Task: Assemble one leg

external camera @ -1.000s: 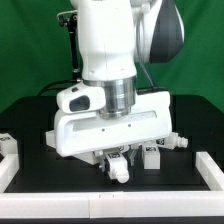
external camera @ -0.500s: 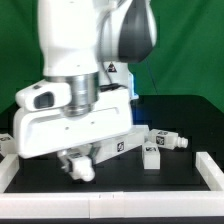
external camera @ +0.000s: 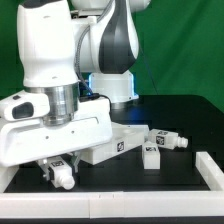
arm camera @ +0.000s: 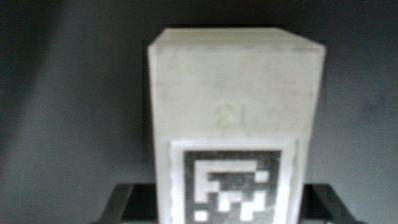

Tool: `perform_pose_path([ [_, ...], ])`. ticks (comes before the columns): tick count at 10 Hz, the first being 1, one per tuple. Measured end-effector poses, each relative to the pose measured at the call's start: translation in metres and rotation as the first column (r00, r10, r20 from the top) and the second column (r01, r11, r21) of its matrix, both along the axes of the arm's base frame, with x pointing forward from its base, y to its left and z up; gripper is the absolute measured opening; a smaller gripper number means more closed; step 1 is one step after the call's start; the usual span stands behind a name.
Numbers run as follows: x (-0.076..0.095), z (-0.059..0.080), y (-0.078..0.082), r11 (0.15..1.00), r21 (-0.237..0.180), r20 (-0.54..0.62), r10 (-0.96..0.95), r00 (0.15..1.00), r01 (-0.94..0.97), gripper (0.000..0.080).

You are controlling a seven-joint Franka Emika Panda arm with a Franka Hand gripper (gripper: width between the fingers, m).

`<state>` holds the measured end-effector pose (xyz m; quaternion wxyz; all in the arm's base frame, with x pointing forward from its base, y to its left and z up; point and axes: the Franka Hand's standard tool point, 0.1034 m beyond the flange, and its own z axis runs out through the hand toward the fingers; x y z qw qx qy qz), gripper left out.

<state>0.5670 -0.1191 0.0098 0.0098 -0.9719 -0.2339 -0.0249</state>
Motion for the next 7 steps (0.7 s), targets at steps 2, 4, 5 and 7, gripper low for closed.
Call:
perform_pose_path([
  [2,0.0,-0.001,0.0,1.0,0.0,-0.001,0.0,1.0,0.0,0.0356],
  [4,0.001,0.002,0.002,1.0,-0.001,0.001,-0.02,1.0,0.02,0.0543],
  [5,0.008,0.017,0.013,0.997,-0.009,0.011,-0.073,0.997,0.073,0.0628],
  [7,0.012,0.042,0.045,0.989,-0.012,0.019,-0.149,0.989,0.149,0.0643],
])
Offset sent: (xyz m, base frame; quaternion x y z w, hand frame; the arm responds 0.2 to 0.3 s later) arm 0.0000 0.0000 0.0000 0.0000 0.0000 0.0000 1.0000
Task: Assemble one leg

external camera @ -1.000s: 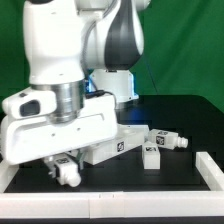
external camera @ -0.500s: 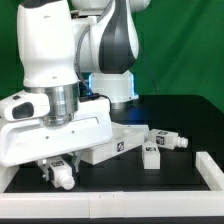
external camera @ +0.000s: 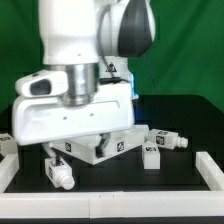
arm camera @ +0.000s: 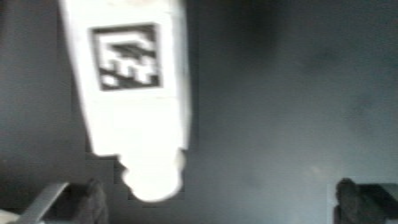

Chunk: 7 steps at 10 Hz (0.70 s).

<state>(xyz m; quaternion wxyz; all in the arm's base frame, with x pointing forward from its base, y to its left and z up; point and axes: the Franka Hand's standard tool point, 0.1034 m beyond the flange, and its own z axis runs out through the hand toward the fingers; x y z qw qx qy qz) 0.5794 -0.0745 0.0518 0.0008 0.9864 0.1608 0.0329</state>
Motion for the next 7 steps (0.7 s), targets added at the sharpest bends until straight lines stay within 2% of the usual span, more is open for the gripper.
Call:
perform_pose_path([
  [1,0.003,0.009,0.014,1.0,0.005,0.002,-0.024,1.0,0.024,0.0649],
  [2,-0.002,0.012,0.036,0.996,0.014,0.013,-0.087,0.996,0.086,0.0649],
  [4,-0.016,0.011,0.096,0.982,0.035,0.028,-0.185,0.982,0.184,0.0649],
  [5,-0.015,0.005,0.107,0.986,0.04,0.075,-0.165,0.983,0.163,0.0649],
  [7,-0.016,0.002,0.106,0.987,0.038,0.072,-0.16,0.984,0.157,0.0649],
])
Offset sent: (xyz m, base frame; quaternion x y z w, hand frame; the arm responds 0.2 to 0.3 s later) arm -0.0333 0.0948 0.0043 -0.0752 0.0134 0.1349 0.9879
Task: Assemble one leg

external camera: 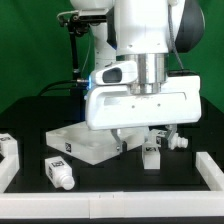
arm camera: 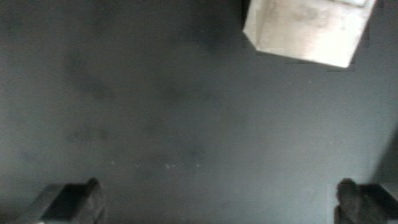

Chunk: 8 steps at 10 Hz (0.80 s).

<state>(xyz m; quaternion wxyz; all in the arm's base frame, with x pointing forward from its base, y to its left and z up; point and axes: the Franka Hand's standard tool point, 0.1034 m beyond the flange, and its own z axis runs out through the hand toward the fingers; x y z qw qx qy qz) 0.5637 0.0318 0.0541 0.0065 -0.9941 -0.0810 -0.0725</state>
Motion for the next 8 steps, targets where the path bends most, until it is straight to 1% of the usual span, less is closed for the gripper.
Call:
perform_pose_path([
  [1,0.0,0.0,0.001,1.0,0.001,-0.001,0.0,1.0,0.0,0.0649],
  [2,-0.007,-0.003,0.012,0.995,0.013,-0.035,-0.094,0.995,0.095,0.0649],
  [3,-0.014,-0.007,0.022,0.995,0.015,-0.044,-0.101,0.994,0.102,0.0649],
  [5,-0.034,-0.018,0.04,0.993,0.014,-0.066,-0.119,0.991,0.12,0.0649],
  [6,-0.041,-0.023,0.043,0.993,0.013,-0.068,-0.116,0.991,0.117,0.0649],
  [8,-0.043,-0.025,0.044,0.993,0.018,-0.038,-0.116,0.993,0.117,0.0649],
])
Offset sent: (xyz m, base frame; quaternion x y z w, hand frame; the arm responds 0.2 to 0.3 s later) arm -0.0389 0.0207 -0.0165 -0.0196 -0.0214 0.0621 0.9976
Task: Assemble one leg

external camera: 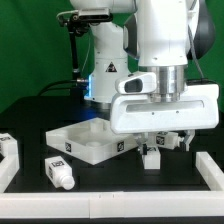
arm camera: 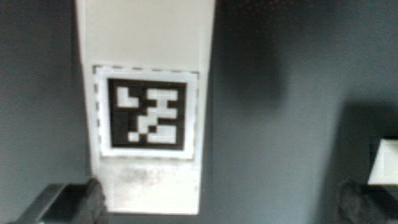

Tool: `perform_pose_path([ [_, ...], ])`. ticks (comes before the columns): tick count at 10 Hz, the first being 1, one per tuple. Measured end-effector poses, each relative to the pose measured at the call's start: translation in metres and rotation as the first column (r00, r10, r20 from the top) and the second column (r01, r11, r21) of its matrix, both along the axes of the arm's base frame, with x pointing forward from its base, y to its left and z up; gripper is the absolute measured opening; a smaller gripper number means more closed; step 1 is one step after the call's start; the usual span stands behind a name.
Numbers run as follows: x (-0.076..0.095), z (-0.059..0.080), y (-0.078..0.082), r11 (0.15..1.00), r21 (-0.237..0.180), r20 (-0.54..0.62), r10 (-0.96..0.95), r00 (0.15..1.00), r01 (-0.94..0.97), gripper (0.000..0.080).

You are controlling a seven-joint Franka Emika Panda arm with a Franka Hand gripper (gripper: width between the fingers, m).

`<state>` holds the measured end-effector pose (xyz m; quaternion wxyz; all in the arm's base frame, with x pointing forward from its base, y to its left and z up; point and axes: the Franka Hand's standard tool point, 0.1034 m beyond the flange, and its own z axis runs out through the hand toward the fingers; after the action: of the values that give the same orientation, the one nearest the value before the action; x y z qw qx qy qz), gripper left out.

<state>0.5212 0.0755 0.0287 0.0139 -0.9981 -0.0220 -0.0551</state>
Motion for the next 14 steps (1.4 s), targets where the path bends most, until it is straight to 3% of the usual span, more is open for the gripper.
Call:
perform_pose_path([
  [3,0.001,-0.002,-0.019,0.999,-0.01,0.018,0.033,0.999,-0.032,0.0649],
  [6,0.012,0.01,-0.027,0.998,-0.015,0.019,0.055,0.998,-0.055,0.0649],
  [9,0.003,-0.01,-0.033,0.999,-0.017,0.002,0.038,0.999,-0.038,0.0649],
  [10,0.001,-0.014,-0.024,1.0,-0.012,-0.037,0.006,0.999,-0.006,0.0649],
  [13,0.003,-0.013,-0.026,1.0,-0.014,-0.028,0.027,0.999,-0.027,0.0649],
  [14,0.003,-0.013,-0.025,1.0,-0.014,-0.028,0.027,0.999,-0.027,0.0527],
])
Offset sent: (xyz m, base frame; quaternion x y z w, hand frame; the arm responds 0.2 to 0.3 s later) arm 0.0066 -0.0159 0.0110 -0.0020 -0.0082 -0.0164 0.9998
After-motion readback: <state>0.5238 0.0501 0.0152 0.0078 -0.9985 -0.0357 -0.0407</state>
